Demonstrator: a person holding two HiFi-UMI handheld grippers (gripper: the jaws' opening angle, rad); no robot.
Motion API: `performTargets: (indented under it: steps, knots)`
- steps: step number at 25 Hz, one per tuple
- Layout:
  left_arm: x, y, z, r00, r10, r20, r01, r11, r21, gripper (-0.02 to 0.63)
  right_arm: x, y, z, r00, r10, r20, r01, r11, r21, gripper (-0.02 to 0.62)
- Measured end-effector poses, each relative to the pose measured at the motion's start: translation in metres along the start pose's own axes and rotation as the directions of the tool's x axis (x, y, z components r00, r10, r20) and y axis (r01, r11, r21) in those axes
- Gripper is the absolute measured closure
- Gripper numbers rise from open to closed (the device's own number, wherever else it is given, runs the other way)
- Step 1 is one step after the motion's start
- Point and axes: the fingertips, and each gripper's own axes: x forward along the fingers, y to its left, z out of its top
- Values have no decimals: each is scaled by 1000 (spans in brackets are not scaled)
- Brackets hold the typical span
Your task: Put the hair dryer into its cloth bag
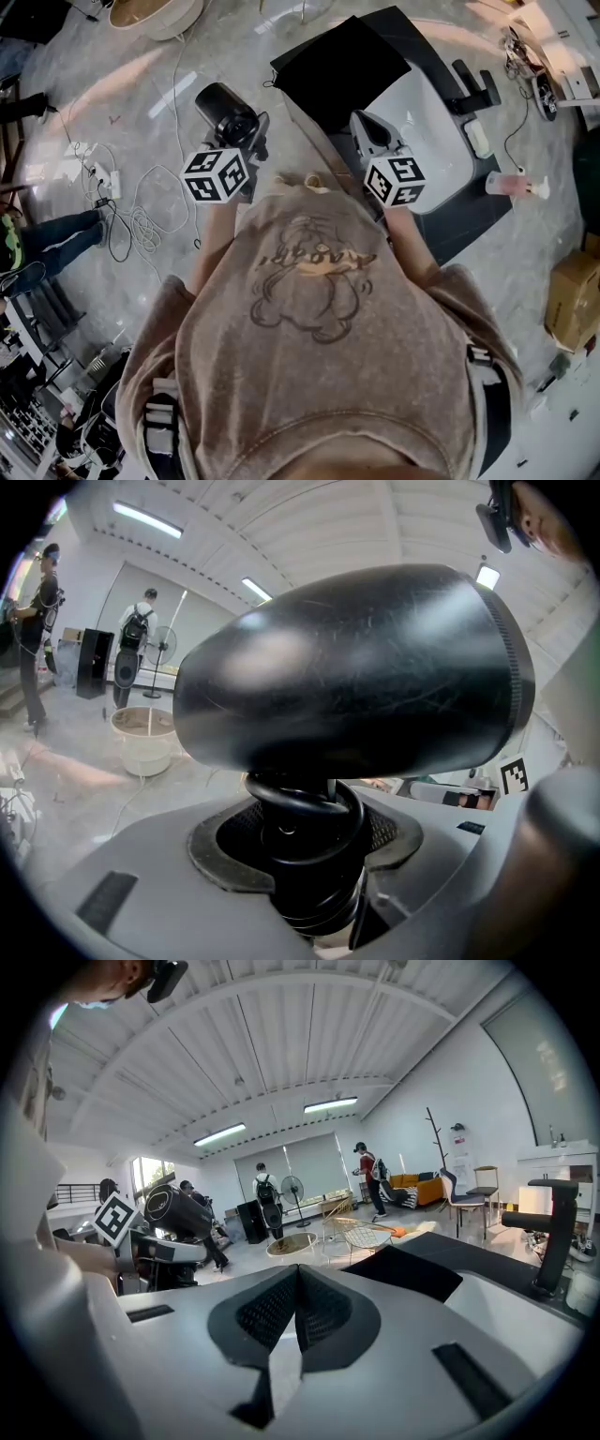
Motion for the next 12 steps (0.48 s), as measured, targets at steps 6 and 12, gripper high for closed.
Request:
performTargets:
  steps: [6,12]
  knots:
    - [8,11,6,999,-27,-27,28,1000,14,364,9,2,1,999,-34,-2,34,999,9,595]
    - [16,18,3,996,-72,-57,72,997,3,364,17,3,-1,996,-85,-2,85,996,17,596]
